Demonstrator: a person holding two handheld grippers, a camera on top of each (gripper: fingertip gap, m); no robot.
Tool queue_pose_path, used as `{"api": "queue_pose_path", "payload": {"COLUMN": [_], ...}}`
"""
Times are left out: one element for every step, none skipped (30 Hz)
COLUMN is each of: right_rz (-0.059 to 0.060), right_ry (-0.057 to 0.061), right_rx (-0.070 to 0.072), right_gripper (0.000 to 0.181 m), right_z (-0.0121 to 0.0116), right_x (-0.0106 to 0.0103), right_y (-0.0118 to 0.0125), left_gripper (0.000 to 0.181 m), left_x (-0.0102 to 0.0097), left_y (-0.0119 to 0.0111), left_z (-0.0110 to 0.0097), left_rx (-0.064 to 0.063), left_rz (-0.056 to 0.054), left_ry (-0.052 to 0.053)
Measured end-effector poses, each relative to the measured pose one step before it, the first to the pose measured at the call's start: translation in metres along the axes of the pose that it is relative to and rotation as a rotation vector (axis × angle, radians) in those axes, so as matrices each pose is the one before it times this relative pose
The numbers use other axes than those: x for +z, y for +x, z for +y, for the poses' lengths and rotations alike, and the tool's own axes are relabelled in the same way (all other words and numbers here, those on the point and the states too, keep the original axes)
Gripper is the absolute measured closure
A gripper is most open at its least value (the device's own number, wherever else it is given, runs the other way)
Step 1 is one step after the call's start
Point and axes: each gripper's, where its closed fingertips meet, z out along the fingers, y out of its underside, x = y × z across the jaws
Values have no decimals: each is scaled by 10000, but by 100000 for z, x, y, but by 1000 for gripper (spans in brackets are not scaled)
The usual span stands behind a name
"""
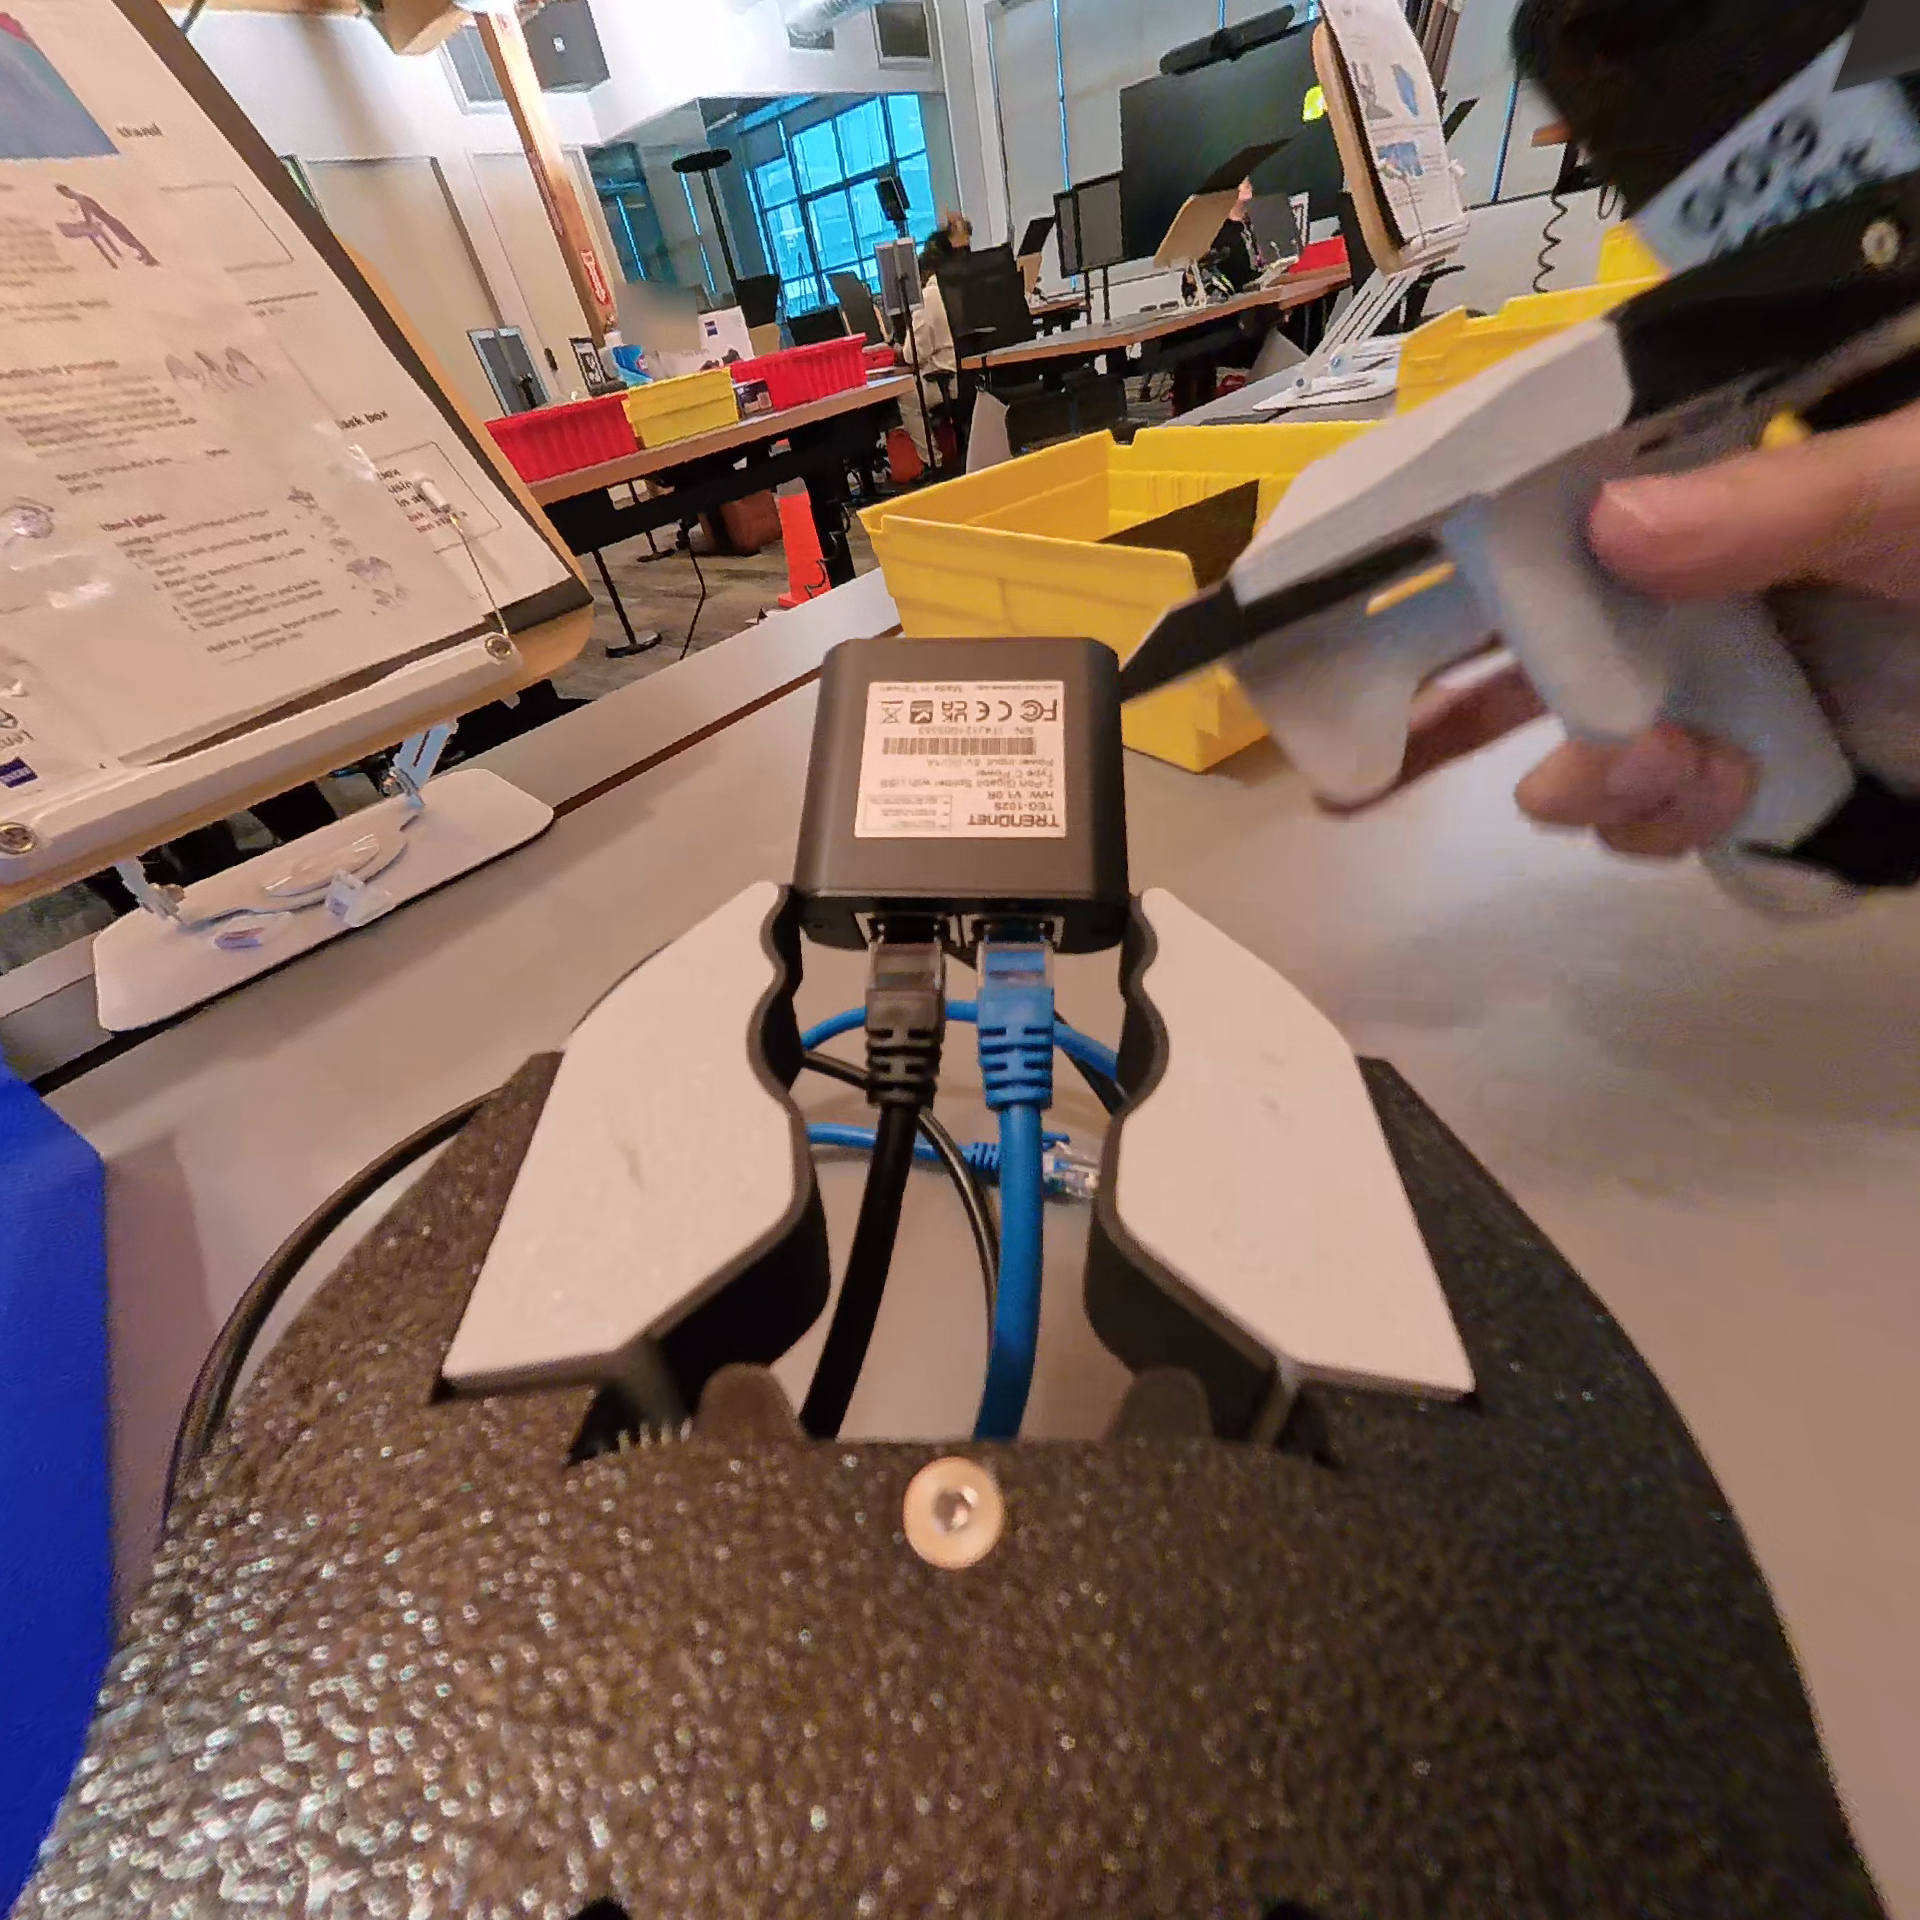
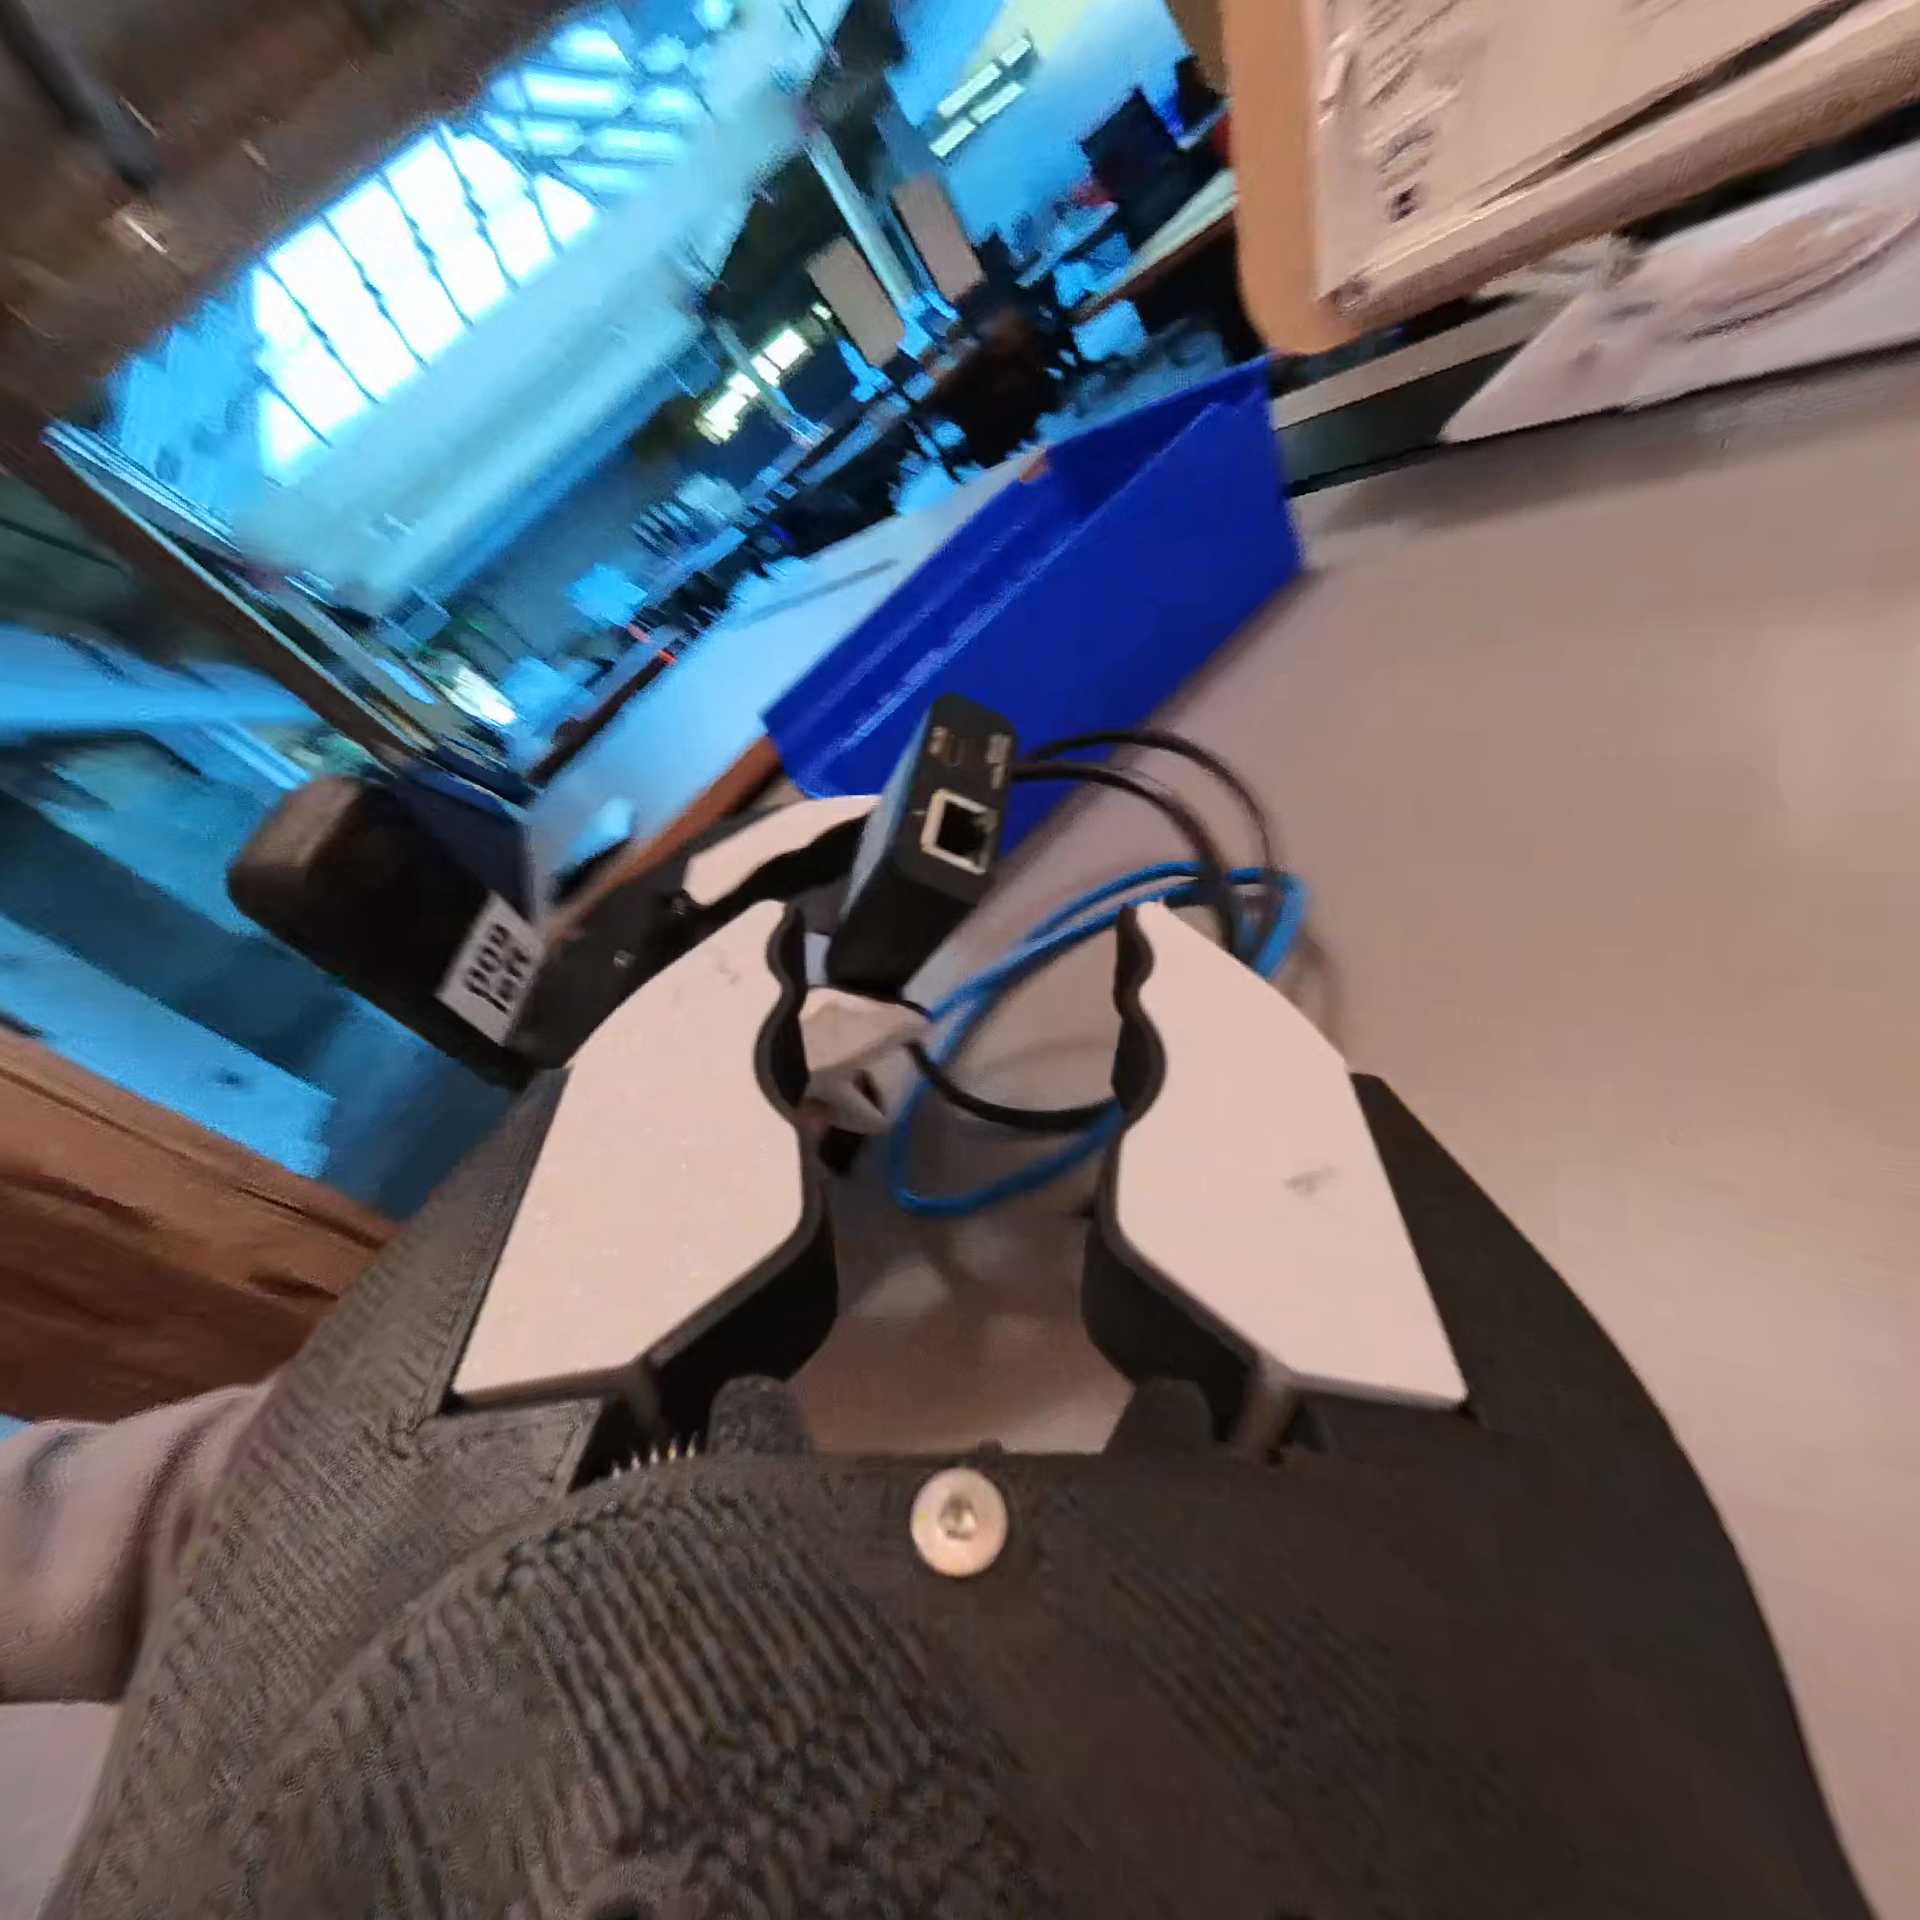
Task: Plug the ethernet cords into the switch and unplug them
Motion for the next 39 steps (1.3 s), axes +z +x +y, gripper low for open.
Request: {"api": "queue_pose_path", "payload": {"right_rz": [-419, -302, -201, -206, -203, -177, -153, 93, 138, 183, 142, 103, 120, 122, 147, -142, -395, -361, -369, -211, -88, -155, -302, -237, -63, -38, -80, -54, 14, -18, 90, 457, 530, 716, 1151, 1111, 831, 930, 776], "right_ry": [177, 208, 173, 158, 147, 79, 128, 73, -192, -296, -238, -292, -421, -627, -741, -888, -1020, -1144, -1276, -1099, -794, -401, -93, 107, 22, -129, -177, -170, -148, -41, 30, 78, 173, 271, 374, 467, 420, 437, 398], "right_rx": [585, 534, 451, 332, 202, 17, -220, -395, -572, -681, -756, -866, -1061, -1313, -1498, -1649, -1727, -1551, -1369, -1239, -823, -440, -239, -169, -207, -240, -183, -138, -116, -22, 66, 178, 272, 330, 475, 478, 349, 250, 167], "right_gripper": [124, 126, 126, 127, 130, 143, 154, 154, 156, 156, 157, 157, 156, 156, 157, 157, 157, 157, 157, 157, 157, 157, 157, 157, 157, 157, 157, 157, 157, 157, 158, 158, 148, 139, 130, 120, 111, 98, 96], "right_z": [441, 318, 283, 169, 158, 170, -21, -114, 21, -14, -242, -340, -348, -231, -153, 44, 274, 521, 722, 614, 286, -81, -315, -499, -378, -184, -94, -45, 59, 53, 82, 203, 199, 119, -3, -158, -107, -210, -236], "right_x": [787, 655, 559, 476, 415, 326, 162, 35, -25, -132, -264, -353, -423, -467, -526, -515, -482, -378, -245, -117, -18, 47, 72, 48, 34, 10, 58, 121, 131, 104, 53, -25, -80, -119, -128, -76, -45, -29, -13], "right_y": [-584, -347, -206, -239, -309, -329, -330, -20, 8, 25, -77, -153, -187, -211, -241, -626, -956, -869, -768, -492, -150, -100, -217, -139, 32, -12, -79, -28, 36, 26, 173, 680, 779, 960, 1445, 1198, 608, 547, 260], "left_gripper": [123, 123, 123, 123, 123, 123, 123, 123, 123, 123, 123, 122, 119, 113, 106, 102, 105, 112, 118, 121, 124, 127, 129, 132, 135, 138, 142, 153, 158, 158, 158, 158, 158, 158, 158, 158, 158, 158, 158], "left_x": [-16, -52, -54, -54, -27, 9, 57, 60, 52, 37, -8, -110, -226, -338, -509, -712, -869, -876, -740, -507, -315, -111, 40, 155, 240, 264, 247, 187, 115, 70, 67, 99, 137, 129, 24, -59, -83, -100, -114], "left_y": [28, 34, 87, 118, 114, 116, 138, -28, -13, 101, 267, 457, 548, 355, -68, -279, -97, 157, 329, 420, 633, 753, 672, 689, 531, 54, -55, 105, -27, -104, -68, -302, -516, -596, -739, -836, -762, -489, -187], "left_z": [-145, -174, -227, -235, -211, -193, -168, -61, 3, 40, -24, -107, -61, 63, -16, -373, -760, -937, -877, -698, -499, -240, 17, 204, 306, 358, 344, 238, 131, 165, 112, 27, -28, -128, -268, -372, -417, -429, -445], "left_rx": [45, 64, 81, 91, 95, 103, 80, 32, 33, 77, 41, 32, 59, 71, 102, 221, 363, 379, 304, 238, 273, 330, 331, 268, 167, 113, 124, 117, 90, 44, -152, -393, -613, -741, -796, -913, -1027, -958, -762], "left_rz": [-59, -63, -33, -7, -22, -32, -31, -132, -76, 34, 219, 479, 619, 523, 222, 18, 72, 183, 246, 249, 330, 350, 272, 305, 241, -47, -91, 40, -37, -48, 25, -68, -148, -137, -209, -239, -167, -2, 130], "left_ry": [58, 71, 100, 111, 94, 88, 80, 32, -7, -45, -47, -79, -212, -414, -438, -188, 109, 246, 209, 108, 0, -122, -233, -302, -312, -294, -249, -162, -92, -110, -78, 18, 140, 295, 458, 510, 481, 430, 394]}}
